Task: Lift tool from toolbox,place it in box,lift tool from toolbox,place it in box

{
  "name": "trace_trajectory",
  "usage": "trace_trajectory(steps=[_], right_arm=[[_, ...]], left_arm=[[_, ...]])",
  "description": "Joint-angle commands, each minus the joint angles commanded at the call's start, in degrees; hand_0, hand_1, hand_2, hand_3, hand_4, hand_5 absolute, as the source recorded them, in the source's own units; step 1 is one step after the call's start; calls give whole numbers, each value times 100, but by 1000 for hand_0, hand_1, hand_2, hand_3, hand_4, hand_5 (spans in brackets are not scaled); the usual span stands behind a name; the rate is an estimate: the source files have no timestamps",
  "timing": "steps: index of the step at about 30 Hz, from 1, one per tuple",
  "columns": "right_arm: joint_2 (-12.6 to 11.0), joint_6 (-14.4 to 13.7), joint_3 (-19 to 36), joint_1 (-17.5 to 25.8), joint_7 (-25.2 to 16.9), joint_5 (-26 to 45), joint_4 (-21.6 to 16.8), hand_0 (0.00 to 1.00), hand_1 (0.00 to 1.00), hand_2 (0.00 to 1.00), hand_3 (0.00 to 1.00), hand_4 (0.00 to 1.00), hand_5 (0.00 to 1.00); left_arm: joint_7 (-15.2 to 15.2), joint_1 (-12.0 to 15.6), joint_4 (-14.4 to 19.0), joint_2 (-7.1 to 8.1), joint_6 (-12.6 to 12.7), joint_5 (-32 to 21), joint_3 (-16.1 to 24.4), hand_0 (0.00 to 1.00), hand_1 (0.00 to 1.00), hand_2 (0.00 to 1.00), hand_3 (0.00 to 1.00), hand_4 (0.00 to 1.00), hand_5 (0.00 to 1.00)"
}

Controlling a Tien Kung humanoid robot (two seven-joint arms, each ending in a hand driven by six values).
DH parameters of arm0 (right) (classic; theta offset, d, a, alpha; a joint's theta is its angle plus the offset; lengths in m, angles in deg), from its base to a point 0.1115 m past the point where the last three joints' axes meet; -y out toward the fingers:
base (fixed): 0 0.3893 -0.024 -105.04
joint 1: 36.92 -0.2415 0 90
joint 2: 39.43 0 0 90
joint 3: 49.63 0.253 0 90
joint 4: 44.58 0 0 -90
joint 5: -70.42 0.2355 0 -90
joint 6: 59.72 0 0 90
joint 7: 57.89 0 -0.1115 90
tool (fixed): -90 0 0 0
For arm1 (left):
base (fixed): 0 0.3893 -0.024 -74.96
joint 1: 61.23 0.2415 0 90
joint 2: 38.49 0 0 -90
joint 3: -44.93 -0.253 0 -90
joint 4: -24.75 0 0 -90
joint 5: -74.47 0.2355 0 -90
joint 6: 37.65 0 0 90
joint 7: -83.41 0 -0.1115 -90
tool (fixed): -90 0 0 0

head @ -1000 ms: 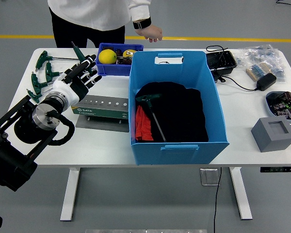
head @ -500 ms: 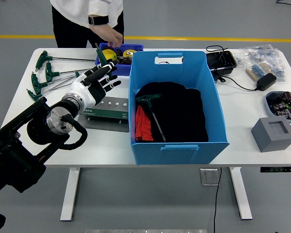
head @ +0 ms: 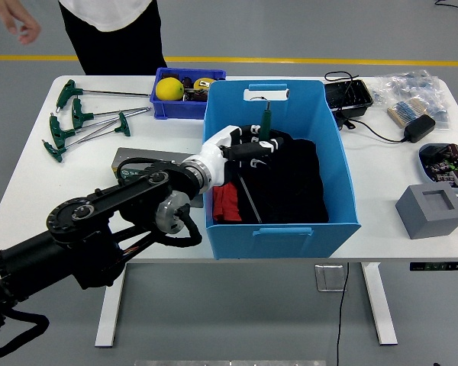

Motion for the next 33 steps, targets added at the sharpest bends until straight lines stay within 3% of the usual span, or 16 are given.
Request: trace_trajectory(steps=[2,6,14,18,25,29,30,33], right_arm=[[-10,-8,-2,-19,-2,-9,0,711,695,765,616,830,756],[-19,-31,-46,-43,-28,44,0,710,692,765,616,830,755],[-38,-41,-109,-49,-43,54,0,709,691,763,615,830,754],[-45,-43,-98,-48,-37,27,0,708,690,762,612,831,757],[-48,-45,-91,-40,-36,20,0,705,690,762,611,830,756],[-50,-51,-60,-36,-29,-14,0,705,690,762,611,830,756],[-50,-52,-63,-35,-28,-17,0,704,690,761,611,831,756],[-52,-56,-64,-37,-26,-31,-3,704,690,761,611,831,756]], left_arm=[[43,-91,-361,-143,-128,484,-329,268,276,395,442,666,2],[90,-164,-904,-357,-134,1389,-722,272,277,400,449,667,2],[-111,-440,-1669,-357,53,3363,-1056,276,278,400,450,664,2],[-229,-511,-1728,-357,197,4332,-1046,277,277,395,444,656,2],[-311,-528,-1486,-357,373,5970,-1097,280,288,407,455,655,2],[-582,-537,-1560,-357,409,6913,-1291,280,288,407,455,655,2],[-616,-540,-1604,-357,404,7043,-1329,407,478,536,557,909,188],[-658,-549,-1771,-357,362,6953,-1399,407,478,536,557,909,188]])
